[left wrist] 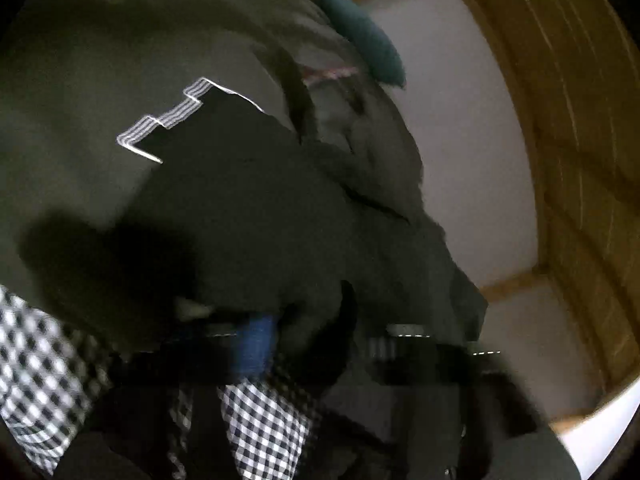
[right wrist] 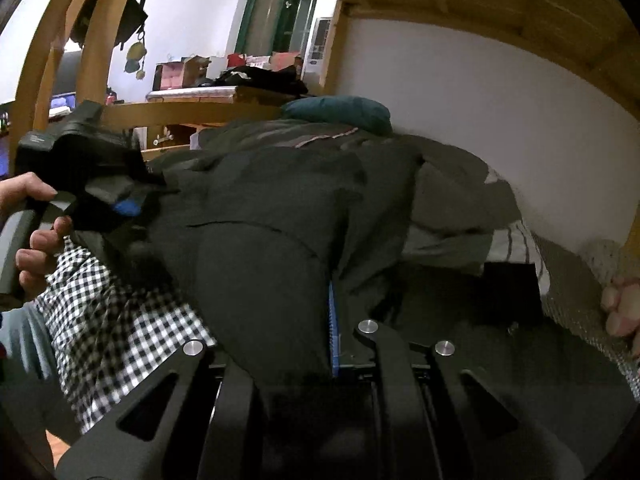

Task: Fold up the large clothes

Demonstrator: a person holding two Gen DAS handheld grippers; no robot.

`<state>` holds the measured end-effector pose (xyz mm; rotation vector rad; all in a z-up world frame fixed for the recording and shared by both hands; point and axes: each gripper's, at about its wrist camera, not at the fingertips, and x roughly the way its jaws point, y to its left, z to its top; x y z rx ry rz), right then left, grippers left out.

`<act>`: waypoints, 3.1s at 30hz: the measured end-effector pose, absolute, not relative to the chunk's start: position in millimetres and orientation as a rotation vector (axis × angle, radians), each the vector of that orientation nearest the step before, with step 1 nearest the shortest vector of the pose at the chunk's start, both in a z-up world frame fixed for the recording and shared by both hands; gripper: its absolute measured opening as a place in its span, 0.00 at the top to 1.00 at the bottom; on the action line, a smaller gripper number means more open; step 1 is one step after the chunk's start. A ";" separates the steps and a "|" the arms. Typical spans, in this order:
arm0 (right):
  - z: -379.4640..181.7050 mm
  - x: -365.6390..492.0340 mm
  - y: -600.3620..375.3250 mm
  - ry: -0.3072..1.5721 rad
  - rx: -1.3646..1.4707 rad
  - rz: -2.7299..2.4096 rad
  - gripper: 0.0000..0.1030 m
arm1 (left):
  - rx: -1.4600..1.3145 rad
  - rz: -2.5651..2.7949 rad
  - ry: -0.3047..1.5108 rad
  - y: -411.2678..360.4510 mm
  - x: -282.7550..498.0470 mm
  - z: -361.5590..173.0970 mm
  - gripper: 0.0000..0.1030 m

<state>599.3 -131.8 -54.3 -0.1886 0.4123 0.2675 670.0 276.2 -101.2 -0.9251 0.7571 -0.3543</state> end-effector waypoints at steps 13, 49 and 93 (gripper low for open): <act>-81.6 556.3 -227.9 0.737 -0.067 0.322 0.22 | -0.525 -0.559 0.670 138.5 668.8 -58.9 0.87; -8.5 608.1 -465.4 0.842 0.622 0.488 0.85 | -0.192 -0.888 0.658 -150.2 555.5 -53.5 0.60; -15.9 556.4 -566.3 0.683 0.195 -0.359 0.03 | 0.134 -0.081 0.819 -129.7 760.5 -173.6 0.04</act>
